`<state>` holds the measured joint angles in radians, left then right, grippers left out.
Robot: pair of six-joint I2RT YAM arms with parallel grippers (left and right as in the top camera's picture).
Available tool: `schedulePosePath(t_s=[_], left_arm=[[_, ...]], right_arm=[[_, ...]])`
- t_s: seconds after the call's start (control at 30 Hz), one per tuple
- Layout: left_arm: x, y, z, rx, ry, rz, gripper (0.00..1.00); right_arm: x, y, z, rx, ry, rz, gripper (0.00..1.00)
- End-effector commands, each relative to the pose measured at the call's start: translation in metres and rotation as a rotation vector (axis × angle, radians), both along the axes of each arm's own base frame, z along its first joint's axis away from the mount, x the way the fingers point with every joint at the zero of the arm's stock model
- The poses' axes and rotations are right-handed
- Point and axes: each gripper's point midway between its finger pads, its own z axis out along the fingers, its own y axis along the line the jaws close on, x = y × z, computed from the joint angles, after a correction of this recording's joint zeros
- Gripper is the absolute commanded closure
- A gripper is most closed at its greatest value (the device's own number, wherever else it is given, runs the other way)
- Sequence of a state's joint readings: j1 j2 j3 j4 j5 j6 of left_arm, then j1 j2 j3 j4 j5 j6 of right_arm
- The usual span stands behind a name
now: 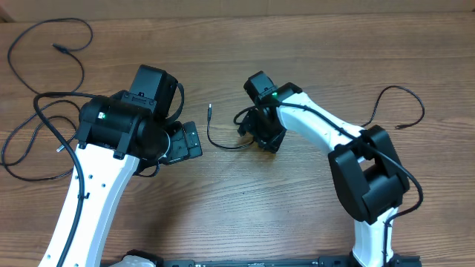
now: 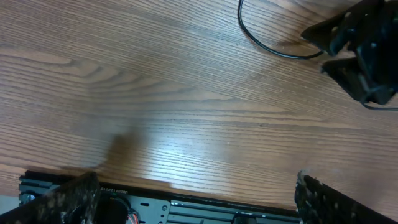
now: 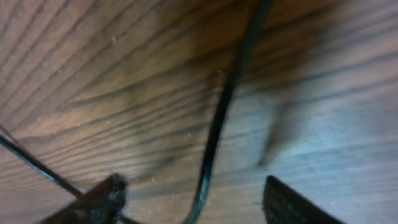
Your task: Untangle cables
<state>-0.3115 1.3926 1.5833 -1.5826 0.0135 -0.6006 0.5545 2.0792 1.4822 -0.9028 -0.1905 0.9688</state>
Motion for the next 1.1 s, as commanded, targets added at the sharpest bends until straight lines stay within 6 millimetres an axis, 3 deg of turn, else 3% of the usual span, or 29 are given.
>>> schedulePosePath(t_s=[0.0, 0.1, 0.17, 0.27, 0.33, 0.47, 0.57, 0.67, 0.83, 1.0, 1.07], left_arm=[[0.000, 0.004, -0.001, 0.016, 0.001, 0.019, 0.00], [0.000, 0.004, -0.001, 0.016, 0.000, 0.019, 0.00], [0.000, 0.004, -0.001, 0.015, 0.000, 0.019, 0.00], [0.002, 0.003, -0.001, 0.012, -0.007, 0.019, 0.00], [0.006, 0.001, 0.000, 0.003, -0.023, 0.020, 0.00], [0.024, 0.000, 0.004, -0.036, -0.086, 0.040, 0.01], [0.038, -0.003, 0.011, -0.160, -0.118, 0.048, 0.01], [0.056, 0.002, 0.027, -0.375, -0.167, 0.096, 0.01], [0.068, 0.010, 0.052, -0.610, -0.216, 0.160, 0.00], [0.061, -0.014, 0.076, -0.838, -0.177, 0.134, 0.01], [0.056, -0.028, 0.088, -0.930, -0.157, 0.099, 0.00]], right_arm=[[0.001, 0.001, -0.007, -0.020, -0.003, -0.018, 0.53], [0.002, 0.001, -0.007, -0.017, -0.019, 0.029, 0.75], [0.002, 0.003, -0.005, -0.001, -0.030, 0.099, 0.96], [0.002, 0.014, 0.010, 0.080, -0.029, 0.197, 0.96], [0.005, 0.029, 0.032, 0.174, -0.053, 0.295, 0.96], [0.004, 0.058, 0.101, 0.356, -0.176, 0.536, 0.96], [-0.005, 0.064, 0.157, 0.389, -0.287, 0.655, 0.96], [-0.034, 0.071, 0.220, 0.422, -0.455, 0.815, 0.96], [-0.080, 0.078, 0.277, 0.463, -0.631, 1.001, 0.96], [-0.130, 0.102, 0.335, 0.548, -0.854, 1.169, 0.96], [-0.137, 0.110, 0.350, 0.559, -0.931, 1.189, 0.96]])
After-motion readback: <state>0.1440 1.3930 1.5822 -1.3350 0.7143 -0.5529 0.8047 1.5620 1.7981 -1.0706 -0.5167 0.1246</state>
